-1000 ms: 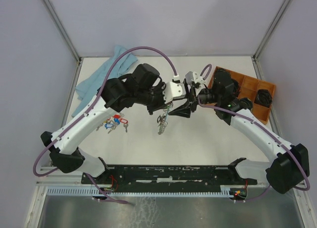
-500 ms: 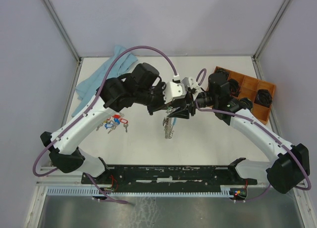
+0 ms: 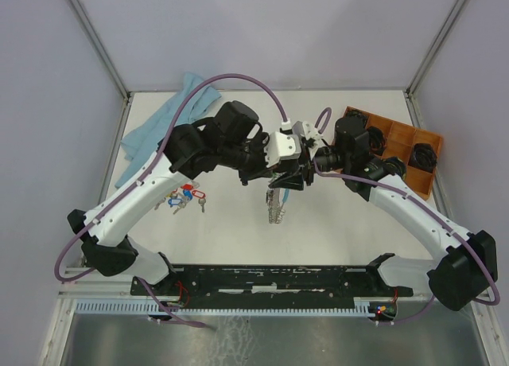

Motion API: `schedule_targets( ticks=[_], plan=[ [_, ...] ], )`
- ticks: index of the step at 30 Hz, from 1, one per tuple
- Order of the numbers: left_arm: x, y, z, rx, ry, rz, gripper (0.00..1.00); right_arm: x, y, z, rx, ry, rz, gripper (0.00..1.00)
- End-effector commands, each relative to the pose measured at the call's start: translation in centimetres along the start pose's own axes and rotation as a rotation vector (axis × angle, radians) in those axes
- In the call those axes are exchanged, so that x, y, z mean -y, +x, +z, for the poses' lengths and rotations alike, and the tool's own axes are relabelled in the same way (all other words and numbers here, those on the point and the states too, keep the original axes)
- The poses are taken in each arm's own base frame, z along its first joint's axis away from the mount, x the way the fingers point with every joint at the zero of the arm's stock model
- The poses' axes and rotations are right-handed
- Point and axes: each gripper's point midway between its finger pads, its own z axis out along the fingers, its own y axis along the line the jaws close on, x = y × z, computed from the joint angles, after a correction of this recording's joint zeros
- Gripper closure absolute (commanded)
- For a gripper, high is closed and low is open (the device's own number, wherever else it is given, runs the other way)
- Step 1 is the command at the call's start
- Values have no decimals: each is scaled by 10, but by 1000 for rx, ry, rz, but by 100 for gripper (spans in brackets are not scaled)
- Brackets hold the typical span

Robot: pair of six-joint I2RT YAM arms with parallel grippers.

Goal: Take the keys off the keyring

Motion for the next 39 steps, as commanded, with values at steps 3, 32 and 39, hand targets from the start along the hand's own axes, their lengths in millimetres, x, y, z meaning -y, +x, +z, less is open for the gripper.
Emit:
schedule_targets(
  ticks=[3, 32, 39],
  plan=[
    [-3, -30, -10, 102, -16, 52, 97, -4, -29, -1, 43, -3, -81, 59],
    [27, -64, -97, 774, -225, 97, 48, -32, -45, -13, 54, -148, -57, 99],
    [49, -10, -82, 982, -278, 82, 36, -52, -44, -19, 30, -239, -85, 99]
  ],
)
